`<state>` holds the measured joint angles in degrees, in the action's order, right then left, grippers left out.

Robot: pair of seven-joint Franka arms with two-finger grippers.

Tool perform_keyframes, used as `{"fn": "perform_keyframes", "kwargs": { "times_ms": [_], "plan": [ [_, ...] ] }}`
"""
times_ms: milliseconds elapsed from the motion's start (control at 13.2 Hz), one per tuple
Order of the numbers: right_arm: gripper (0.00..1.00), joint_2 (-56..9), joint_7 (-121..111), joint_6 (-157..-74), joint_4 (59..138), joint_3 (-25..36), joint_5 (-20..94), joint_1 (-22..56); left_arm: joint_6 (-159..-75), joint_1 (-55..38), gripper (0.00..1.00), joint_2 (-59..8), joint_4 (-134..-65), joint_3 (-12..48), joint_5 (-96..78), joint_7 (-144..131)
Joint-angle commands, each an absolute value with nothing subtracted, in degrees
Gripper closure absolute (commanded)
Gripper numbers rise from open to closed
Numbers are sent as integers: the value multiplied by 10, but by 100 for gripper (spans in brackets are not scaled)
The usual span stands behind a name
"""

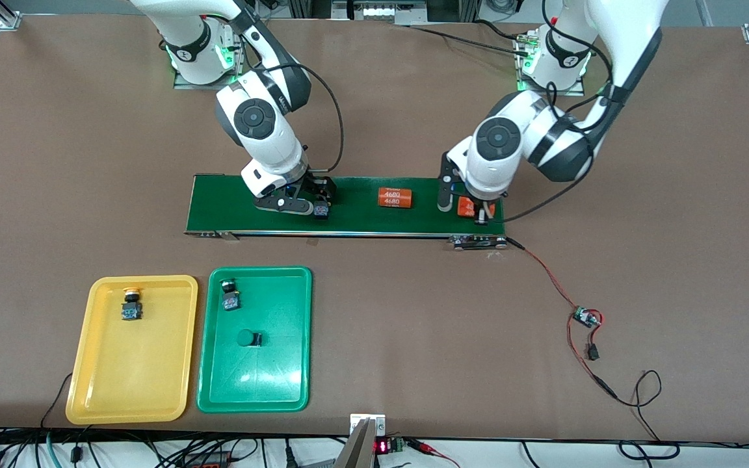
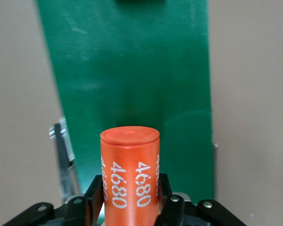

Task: Sort buttons by color to trays
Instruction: 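Carry the button to the yellow tray while the left gripper withdraws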

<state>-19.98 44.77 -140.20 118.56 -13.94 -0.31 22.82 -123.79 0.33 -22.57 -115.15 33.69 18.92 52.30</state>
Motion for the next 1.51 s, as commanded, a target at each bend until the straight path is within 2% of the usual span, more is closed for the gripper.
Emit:
{"fn": "perform_keyframes", "kwargs": {
  "times_ms": [0,151,227,303,379,454,530,606,681,833,1060,1287,1439],
  "plan": [
    [0,-209,461,-1403,1179,-136,-22,232,-1234,7,99,-228,-1158,343,175,533],
    [0,-223,461,-1404,1173,-136,-39,230,-1235,7,98,-233,-1166,344,171,521],
    [3,-231,461,-1406,1166,-136,-41,231,-1235,7,96,-234,-1168,344,163,513],
    [4,-238,461,-1407,1161,-136,-46,231,-1236,7,75,-235,-1168,344,154,511],
    [12,-243,460,-1406,1157,-135,-47,230,-1236,7,1,-235,-1167,344,140,512],
    [45,-244,455,-1406,1155,-135,-49,230,-1235,8,0,-233,-1165,344,121,513],
    [69,-243,457,-1405,1154,-135,-48,229,-1235,12,0,-229,-1160,344,110,519],
    [82,-243,459,-1405,1154,-135,-47,226,-1235,17,0,-215,-1156,344,107,522],
    [88,-243,455,-1404,1154,-134,-48,222,-1235,35,0,-195,-1151,342,107,527],
    [100,-241,455,-1402,1154,-133,-47,222,-1236,72,0,-175,-1134,315,105,546],
    [100,-230,433,-1388,1138,-116,-49,204,-1234,74,0,-178,-1082,223,93,546],
    [100,-238,288,-1243,1010,-115,-47,120,-1237,73,0,-197,-1035,150,69,498],
    [100,-277,140,-1156,904,-116,-32,50,-1236,69,0,-206,-999,123,59,413]
  ]
}}
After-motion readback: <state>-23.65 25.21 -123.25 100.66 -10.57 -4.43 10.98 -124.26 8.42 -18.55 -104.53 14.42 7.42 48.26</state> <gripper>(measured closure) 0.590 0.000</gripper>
